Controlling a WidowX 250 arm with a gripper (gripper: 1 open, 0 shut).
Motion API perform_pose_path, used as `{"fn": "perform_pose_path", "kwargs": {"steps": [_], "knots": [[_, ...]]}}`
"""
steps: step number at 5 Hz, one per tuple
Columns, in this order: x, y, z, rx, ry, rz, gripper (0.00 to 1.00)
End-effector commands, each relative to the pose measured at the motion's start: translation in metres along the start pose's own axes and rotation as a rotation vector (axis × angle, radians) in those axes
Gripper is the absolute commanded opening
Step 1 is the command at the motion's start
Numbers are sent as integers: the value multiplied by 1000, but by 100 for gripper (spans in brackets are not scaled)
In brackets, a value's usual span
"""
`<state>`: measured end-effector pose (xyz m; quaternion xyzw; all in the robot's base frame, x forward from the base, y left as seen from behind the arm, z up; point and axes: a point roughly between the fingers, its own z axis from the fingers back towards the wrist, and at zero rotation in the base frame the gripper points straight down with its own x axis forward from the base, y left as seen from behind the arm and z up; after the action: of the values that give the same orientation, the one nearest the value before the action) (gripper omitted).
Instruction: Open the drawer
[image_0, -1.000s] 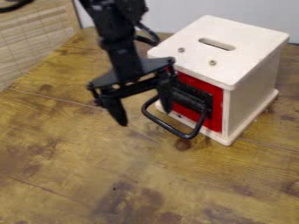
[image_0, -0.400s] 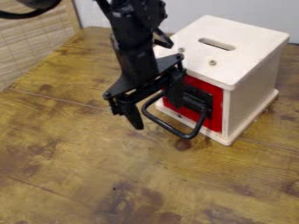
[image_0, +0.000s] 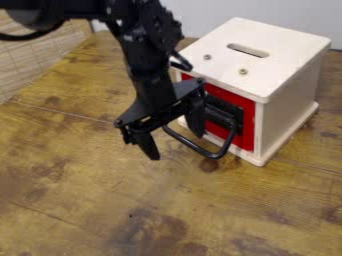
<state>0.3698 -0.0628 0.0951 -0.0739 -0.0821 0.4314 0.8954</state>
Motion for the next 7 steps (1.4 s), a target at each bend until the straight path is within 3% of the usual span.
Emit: {"fn": "perform_pose_path", "kwargs": {"steps": [1, 2, 6, 7], "knots": [[14, 1, 13, -51, -37, 42, 100], [16, 5, 5, -55, -46, 113, 100], [17, 0, 5, -65, -51, 341, 100], [20, 2, 3, -68, -36, 327, 100]]}}
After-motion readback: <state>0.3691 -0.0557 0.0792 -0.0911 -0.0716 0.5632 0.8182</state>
